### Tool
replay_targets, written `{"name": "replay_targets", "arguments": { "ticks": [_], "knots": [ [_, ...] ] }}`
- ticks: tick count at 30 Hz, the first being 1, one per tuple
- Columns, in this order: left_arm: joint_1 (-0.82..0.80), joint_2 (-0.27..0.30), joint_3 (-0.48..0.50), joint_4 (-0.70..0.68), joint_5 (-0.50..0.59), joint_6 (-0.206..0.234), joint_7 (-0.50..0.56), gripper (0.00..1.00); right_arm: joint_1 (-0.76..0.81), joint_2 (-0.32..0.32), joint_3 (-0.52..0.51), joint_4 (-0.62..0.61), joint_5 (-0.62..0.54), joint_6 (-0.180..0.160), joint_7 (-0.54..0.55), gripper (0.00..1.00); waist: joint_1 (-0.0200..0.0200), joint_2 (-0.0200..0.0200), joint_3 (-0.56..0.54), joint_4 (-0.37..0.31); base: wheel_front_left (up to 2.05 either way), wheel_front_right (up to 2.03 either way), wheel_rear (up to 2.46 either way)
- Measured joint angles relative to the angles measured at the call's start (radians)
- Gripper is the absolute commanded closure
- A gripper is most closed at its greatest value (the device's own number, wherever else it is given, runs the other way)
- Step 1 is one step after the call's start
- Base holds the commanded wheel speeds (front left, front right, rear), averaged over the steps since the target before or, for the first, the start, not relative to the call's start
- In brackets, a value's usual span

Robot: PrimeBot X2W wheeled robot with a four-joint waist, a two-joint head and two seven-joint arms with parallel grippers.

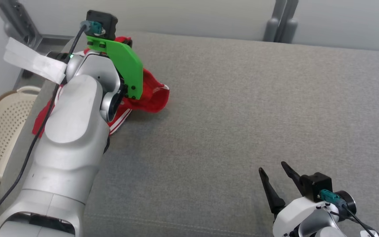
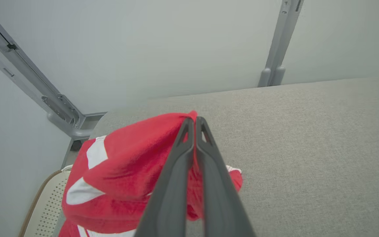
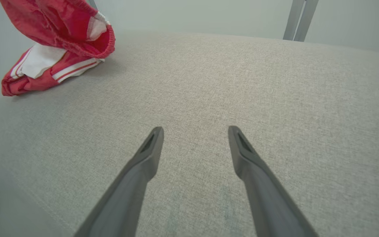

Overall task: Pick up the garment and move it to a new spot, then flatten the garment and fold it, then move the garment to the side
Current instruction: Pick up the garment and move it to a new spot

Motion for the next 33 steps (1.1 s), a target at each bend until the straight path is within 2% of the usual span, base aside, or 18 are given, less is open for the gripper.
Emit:
{"name": "replay_targets", "arguments": {
  "ticks": [7,11,20,23,28,33],
  "knots": [
    [-0.005,-0.02,-0.038,-0.074,-0.062,-0.007,-0.04,1.0,0.012,0.0,0.021,0.007,-0.004,0.0,0.008,0.0,0.0,0.0,-0.049,-0.094,0.0,0.0,0.0],
    [-0.009,-0.022,-0.091,-0.135,-0.15,-0.004,-0.092,1.0,0.008,-0.001,0.034,0.006,-0.007,0.0,0.009,0.0,0.0,0.0,-0.068,-0.174,0.0,0.0,0.0],
    [-0.061,-0.024,-0.239,-0.221,-0.357,0.065,-0.18,1.0,-0.004,-0.001,0.068,0.006,-0.002,0.0,0.011,0.0,0.0,0.0,-0.09,-0.362,0.0,0.0,0.0],
    [-0.069,-0.026,-0.277,-0.195,-0.374,0.078,-0.2,1.0,-0.012,-0.001,0.07,0.005,0.001,0.0,0.008,0.0,-0.0001,0.0,-0.088,-0.418,0.0,0.0,0.0],
    [-0.06,-0.022,-0.313,-0.076,-0.364,0.085,-0.214,1.0,-0.023,-0.001,0.067,0.006,0.005,0.0,-0.002,0.0,0.0,0.0,-0.072,-0.489,0.0,0.0,0.0],
    [0.002,0.036,-0.335,0.075,-0.351,0.09,-0.198,1.0,-0.025,-0.002,0.059,0.011,0.008,0.0,-0.007,0.0,0.0,0.0,-0.041,-0.512,0.0,0.0,0.0]
  ]
}}
